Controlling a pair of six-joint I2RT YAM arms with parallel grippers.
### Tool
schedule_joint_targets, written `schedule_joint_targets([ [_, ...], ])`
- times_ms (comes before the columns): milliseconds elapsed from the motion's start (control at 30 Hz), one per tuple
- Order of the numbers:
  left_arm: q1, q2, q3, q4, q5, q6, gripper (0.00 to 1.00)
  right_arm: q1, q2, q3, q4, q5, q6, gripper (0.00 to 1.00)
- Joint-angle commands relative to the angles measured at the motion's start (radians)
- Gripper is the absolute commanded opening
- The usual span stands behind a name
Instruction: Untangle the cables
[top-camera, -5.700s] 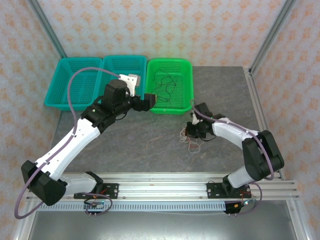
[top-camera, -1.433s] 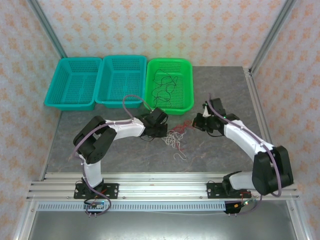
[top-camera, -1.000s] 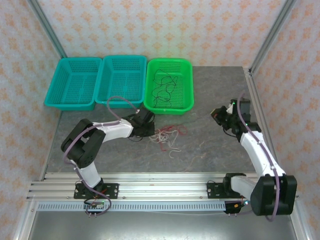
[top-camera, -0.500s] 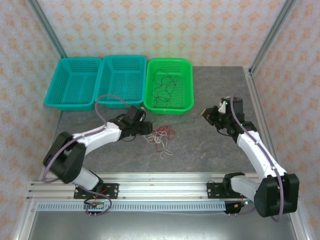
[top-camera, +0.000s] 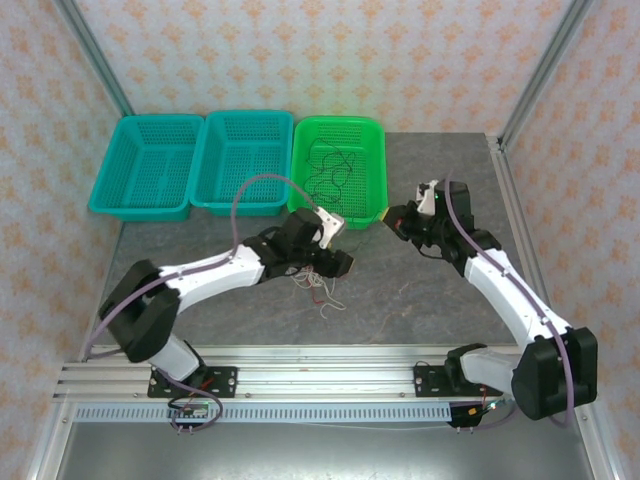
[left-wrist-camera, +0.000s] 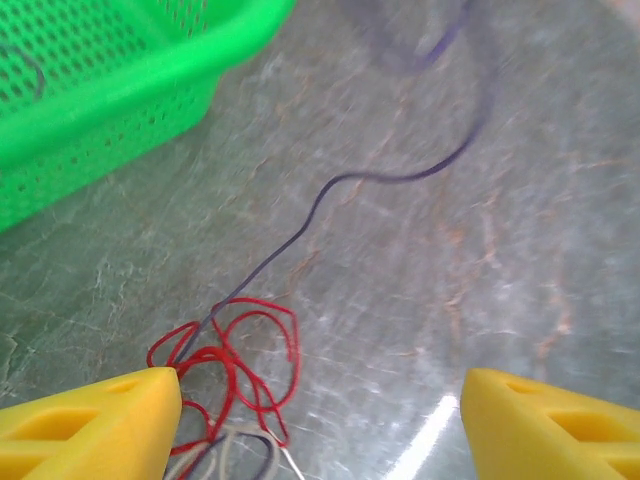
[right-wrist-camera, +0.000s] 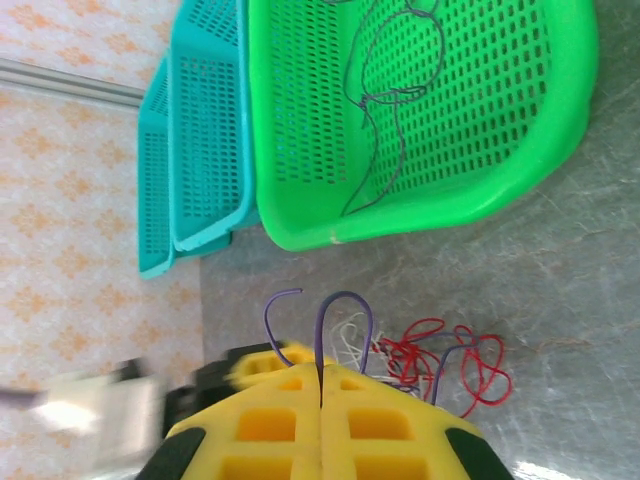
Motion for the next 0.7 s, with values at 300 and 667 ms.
schedule_joint_targets([
  [300, 0.006, 0.290, 0.142, -0.115, -0.431, -0.080, 0.58, -0.010, -0.149, 0.219, -0.040, 0.121, 0.114, 0.00],
  [667, 0.027, 0.260, -0.079, -0.022, -0.457, -0.228, 0.51, -0.204, -0.095, 0.623, -0.104, 0.233, 0.185, 0.00],
])
